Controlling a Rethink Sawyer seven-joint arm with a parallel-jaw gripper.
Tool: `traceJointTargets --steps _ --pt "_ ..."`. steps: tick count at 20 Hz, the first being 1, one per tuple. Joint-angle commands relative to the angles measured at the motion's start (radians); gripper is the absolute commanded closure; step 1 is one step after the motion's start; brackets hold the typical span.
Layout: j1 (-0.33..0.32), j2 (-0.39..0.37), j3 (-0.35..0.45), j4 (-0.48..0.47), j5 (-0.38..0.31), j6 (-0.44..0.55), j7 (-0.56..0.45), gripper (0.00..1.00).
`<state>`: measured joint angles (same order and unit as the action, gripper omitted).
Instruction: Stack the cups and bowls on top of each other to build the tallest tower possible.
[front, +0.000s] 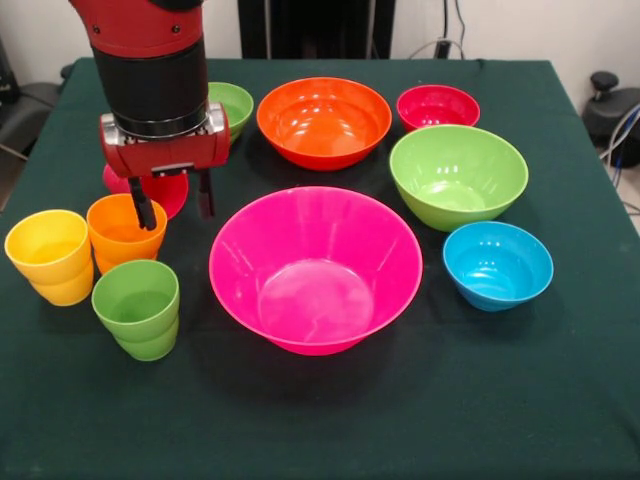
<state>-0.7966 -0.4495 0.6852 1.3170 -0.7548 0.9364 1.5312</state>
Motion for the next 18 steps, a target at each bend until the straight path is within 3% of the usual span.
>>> traceJointTargets --steps 1,10,18 --pt "-0.006 0.032 -0.018 -0.004 -0.072 0.058 -0.367 0.00" --pt "-0.066 -0.022 -0.004 0.083 -0.036 0.023 -0.348 0.00" --pt "-0.058 0.009 -0.011 0.085 -0.090 -0.035 -0.323 0.00"
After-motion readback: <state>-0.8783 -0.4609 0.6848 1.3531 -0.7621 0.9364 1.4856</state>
